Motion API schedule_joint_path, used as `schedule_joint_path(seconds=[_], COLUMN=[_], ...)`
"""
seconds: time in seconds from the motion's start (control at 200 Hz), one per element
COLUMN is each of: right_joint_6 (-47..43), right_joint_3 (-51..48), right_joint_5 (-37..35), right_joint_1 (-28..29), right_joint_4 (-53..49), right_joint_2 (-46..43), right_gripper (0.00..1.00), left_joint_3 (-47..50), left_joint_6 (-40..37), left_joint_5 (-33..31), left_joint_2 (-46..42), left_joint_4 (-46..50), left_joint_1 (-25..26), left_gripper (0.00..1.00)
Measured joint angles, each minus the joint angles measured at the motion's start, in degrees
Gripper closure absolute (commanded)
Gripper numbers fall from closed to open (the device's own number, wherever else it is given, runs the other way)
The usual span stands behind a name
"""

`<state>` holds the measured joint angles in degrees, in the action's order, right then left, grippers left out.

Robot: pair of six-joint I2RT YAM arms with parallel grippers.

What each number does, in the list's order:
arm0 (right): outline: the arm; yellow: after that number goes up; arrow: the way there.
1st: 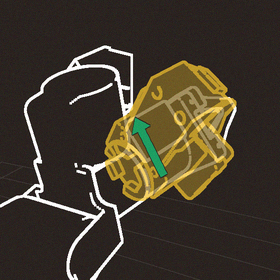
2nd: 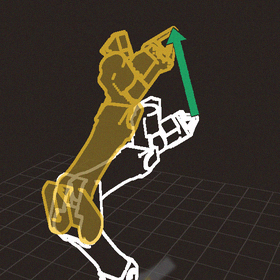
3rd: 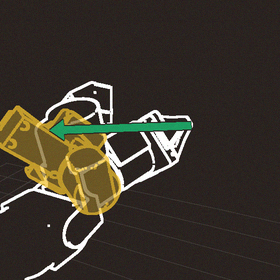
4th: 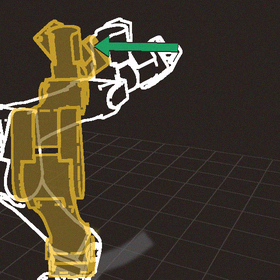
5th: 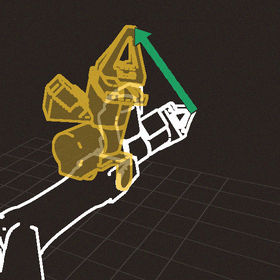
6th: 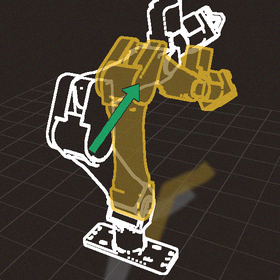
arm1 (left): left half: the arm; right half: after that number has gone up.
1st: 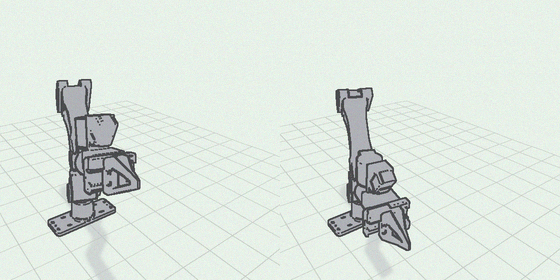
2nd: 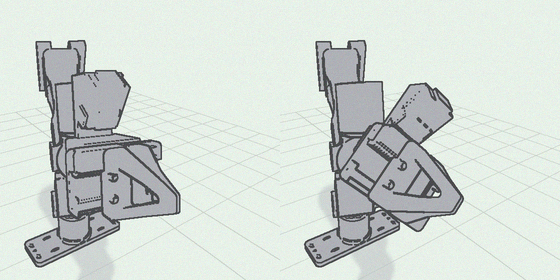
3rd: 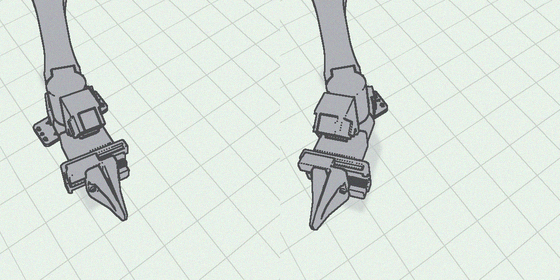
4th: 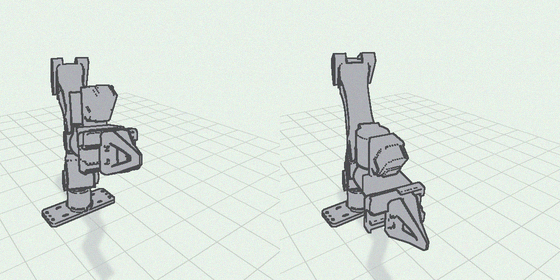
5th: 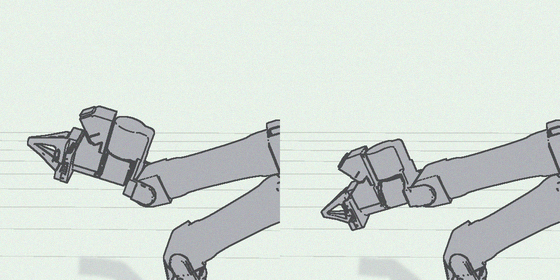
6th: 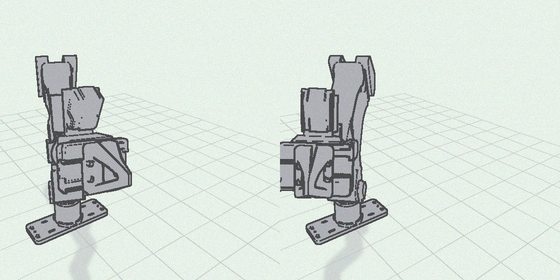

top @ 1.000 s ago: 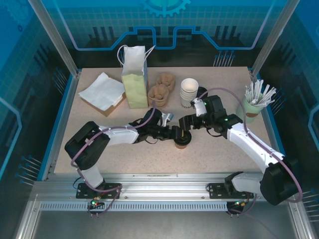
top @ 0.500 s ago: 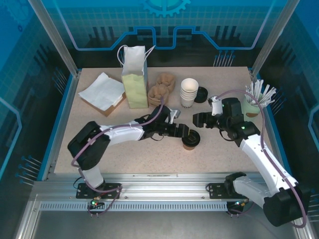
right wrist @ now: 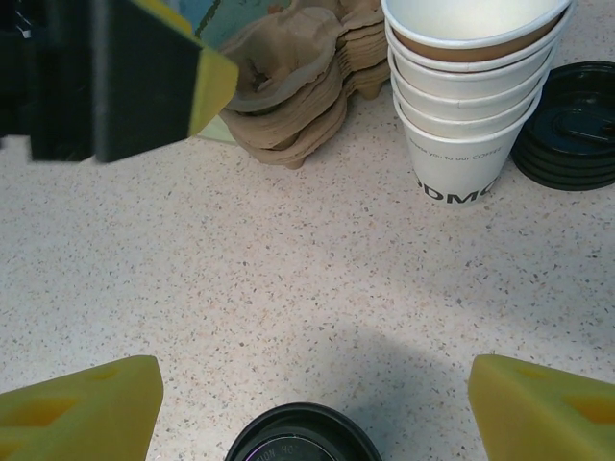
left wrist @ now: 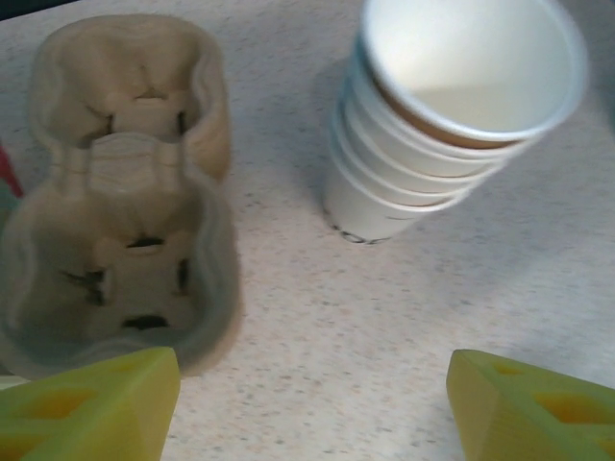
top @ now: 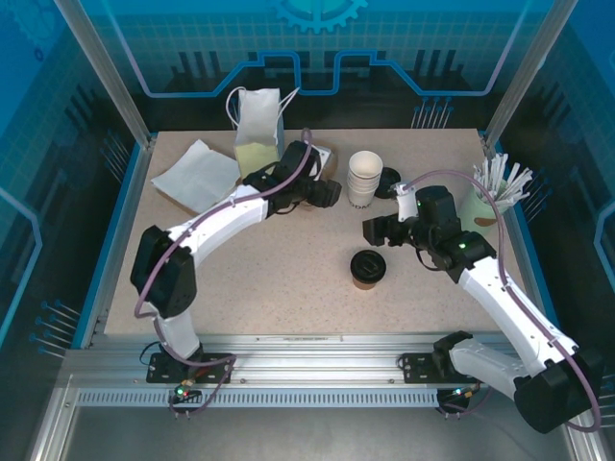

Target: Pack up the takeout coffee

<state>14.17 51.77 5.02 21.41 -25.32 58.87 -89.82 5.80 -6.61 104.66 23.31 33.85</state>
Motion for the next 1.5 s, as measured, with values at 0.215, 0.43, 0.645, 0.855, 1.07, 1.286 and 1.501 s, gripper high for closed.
schedule_joint_path(seconds=[0.215, 0.43, 0.645, 0.855, 1.07, 1.286, 1.501], right_joint_6=[-0.35, -0.33, -0.35, -0.33, -0.33, -0.33, -0.35], right_joint_3=[0.09, 0.09, 0.09, -0.02, -0.07, -0.35, -0.39], right_joint_5=[-0.17, -0.35, -0.35, -0.55, -0.57, -0.55, -0.52], right_joint_1=[0.09, 0.09, 0.09, 0.09, 0.09, 0.09, 0.09], right_joint_4=[-0.02, 0.0, 0.0, 0.0, 0.0, 0.02, 0.07], right_joint_2=[0.0, -0.02, -0.02, -0.15, -0.35, -0.35, -0.26], right_gripper=[0.16, 0.15, 0.15, 0.15, 0.15, 0.15, 0.15], left_joint_3=[-8.79, -16.13, -23.04, -28.33, -31.74, -33.22, -33.9], left_joint_6=[-3.3, -5.11, -5.95, -5.95, -5.95, -5.77, -5.75], left_joint_5=[-3.28, -5.01, -5.57, -5.6, -5.57, -5.57, -5.05], left_joint_2=[8.0, 13.11, 18.36, 23.06, 26.43, 27.58, 28.65], left_joint_4=[5.44, 8.02, 10.16, 12.48, 14.19, 15.08, 15.43], left_joint_1=[-2.12, -4.15, -5.7, -6.4, -7.02, -7.54, -8.22], left_gripper=[0.35, 0.44, 0.47, 0.48, 0.49, 0.5, 0.51])
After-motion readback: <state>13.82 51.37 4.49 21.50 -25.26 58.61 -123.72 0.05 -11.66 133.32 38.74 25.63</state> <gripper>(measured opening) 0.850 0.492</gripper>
